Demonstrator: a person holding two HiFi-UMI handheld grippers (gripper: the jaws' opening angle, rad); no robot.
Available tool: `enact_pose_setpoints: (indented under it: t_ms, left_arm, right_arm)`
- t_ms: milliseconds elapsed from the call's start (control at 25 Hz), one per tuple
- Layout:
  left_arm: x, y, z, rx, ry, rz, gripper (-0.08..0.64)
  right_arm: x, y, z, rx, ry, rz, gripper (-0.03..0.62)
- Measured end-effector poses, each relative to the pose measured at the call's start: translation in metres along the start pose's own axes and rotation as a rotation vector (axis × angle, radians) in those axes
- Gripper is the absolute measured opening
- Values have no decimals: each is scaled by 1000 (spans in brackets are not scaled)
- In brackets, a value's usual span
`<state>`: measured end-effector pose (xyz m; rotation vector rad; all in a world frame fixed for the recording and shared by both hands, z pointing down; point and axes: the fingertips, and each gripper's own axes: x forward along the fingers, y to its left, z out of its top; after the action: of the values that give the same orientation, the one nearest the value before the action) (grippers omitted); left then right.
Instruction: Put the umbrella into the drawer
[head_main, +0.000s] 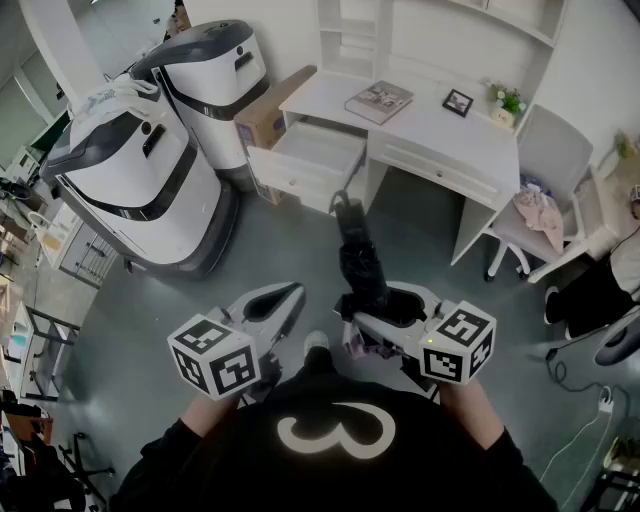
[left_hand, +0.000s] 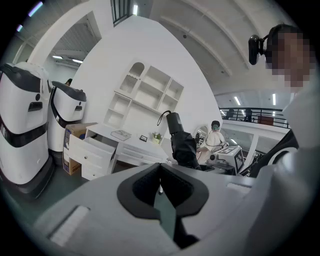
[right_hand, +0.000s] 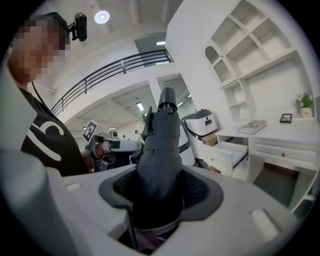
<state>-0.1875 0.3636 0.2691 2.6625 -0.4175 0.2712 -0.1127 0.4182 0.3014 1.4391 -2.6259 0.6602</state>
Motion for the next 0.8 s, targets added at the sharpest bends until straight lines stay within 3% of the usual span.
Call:
enact_pose_setpoints:
  t_ms: [800]
  left_arm:
    - [68,27,18,29,17,-69,9]
  right_arm:
    - [9,-67,9,33,-14,-79,227]
